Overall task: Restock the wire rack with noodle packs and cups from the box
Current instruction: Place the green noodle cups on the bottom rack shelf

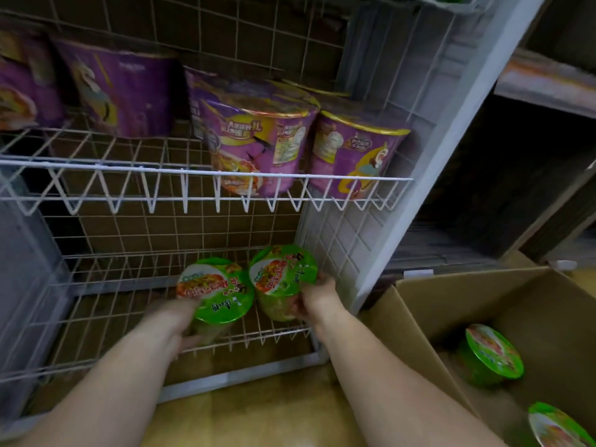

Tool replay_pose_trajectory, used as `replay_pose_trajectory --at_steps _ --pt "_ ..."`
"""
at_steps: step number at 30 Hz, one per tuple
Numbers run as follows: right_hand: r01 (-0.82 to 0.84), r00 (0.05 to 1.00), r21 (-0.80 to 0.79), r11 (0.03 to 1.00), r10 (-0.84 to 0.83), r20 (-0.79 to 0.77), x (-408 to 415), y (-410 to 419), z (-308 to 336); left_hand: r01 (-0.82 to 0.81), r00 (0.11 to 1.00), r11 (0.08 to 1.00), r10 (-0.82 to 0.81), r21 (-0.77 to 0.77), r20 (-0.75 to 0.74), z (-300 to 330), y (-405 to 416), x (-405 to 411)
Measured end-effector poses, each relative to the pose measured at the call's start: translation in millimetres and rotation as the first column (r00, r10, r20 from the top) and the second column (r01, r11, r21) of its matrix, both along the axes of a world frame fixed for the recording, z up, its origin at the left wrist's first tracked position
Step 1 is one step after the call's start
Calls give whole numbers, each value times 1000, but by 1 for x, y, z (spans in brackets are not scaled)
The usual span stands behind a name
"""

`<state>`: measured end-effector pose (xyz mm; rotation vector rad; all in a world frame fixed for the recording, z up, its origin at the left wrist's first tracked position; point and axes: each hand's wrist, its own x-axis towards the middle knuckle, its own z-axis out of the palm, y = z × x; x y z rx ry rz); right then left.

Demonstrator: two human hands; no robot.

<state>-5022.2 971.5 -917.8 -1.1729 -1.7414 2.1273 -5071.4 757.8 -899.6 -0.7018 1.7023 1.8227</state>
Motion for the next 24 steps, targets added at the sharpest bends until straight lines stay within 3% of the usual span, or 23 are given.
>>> replay_pose_trajectory --at_steps 6,13,17,24 --pt "73 996 -61 996 -70 53 -13 -4 -28 72 996 995 -76 -75 -47 -16 13 -3" --pt "-59 998 -103 993 56 -31 -36 -3 -12 189 976 978 -177 84 -125 -34 15 -29" --pt "-117 991 -88 989 110 -72 -38 -4 -2 170 976 973 -145 155 -161 -43 14 -40" --pt "-233 972 -42 972 233 7 -21 -5 13 219 969 953 -187 210 -163 -30 23 -36"
